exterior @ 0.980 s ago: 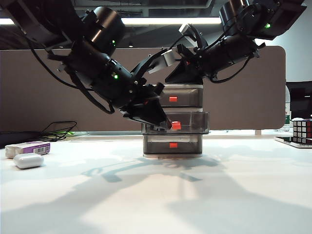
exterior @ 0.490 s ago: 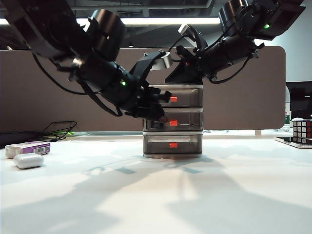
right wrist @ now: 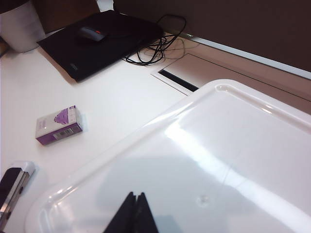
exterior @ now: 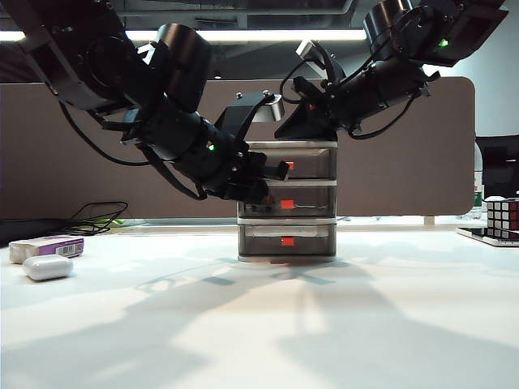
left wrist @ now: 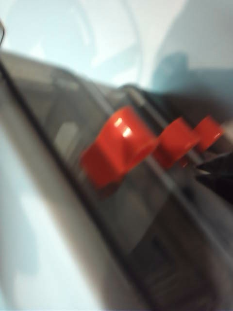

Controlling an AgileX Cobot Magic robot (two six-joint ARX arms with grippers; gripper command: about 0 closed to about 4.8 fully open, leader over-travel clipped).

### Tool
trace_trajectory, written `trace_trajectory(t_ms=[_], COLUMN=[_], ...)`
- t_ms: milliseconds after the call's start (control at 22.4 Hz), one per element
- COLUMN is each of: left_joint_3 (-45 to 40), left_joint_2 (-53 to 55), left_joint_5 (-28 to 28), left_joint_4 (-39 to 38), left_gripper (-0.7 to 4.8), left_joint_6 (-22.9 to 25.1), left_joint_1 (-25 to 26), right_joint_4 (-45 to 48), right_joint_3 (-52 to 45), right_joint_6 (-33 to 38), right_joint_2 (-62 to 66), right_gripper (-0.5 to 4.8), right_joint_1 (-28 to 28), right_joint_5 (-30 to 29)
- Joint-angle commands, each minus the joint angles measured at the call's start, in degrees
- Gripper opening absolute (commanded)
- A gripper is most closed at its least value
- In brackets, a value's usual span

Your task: Open the second layer of the drawer on the table, pick up the transparent tape on the table and put it in, and finally close the drawer.

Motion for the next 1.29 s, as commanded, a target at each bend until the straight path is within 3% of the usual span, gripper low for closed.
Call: trace_trajectory(t_ms=[45, 223, 401, 668, 757, 846, 1292], left_joint_3=[-0.66, -5.25, -11.23, -23.78, -30.03, -34.18, -48.30], left_joint_2=[-3.98, -13.97, -26.27, -51.28, -63.23, -70.88, -96.10], left_joint_5=[3.06, 0.39, -4.24, -9.68, -10.29, -14.32, -16.13], left_joint_4=[-3.04, -4.09, -9.01, -15.19, -16.35, -19.45, -25.51], left_gripper=[-0.05, -0.05, -0.05, -0.05, -0.05, -0.05, -0.05], left_joint_6=[1.92, 4.15, 4.13, 0.13, -3.19, -5.05, -12.44], left_joint_1=[0.04, -0.33, -0.33, -0.20, -0.33, -0.33, -0.35], right_joint_4=[-4.15, -5.55, -13.88, -15.93, -12.94, -10.14, -8.22], right_joint_3=[-0.50, -0.50, -0.66, -9.51, -18.18, -25.49, -51.93], right_joint_6=[-3.34, -3.67, -7.96, -8.37, -5.18, -2.40, 1.90], right_joint_2=[-0.66, -4.61, -10.45, -24.50, -33.64, -40.28, -65.68], right_gripper=[-0.05, -0.05, -0.05, -0.05, -0.05, -0.05, -0.05], right_joint_1=[0.09, 0.02, 0.00, 0.00, 0.00, 0.09, 0.20], right_joint_5=[0.31, 0.44, 1.07, 6.45, 7.96, 8.52, 17.64])
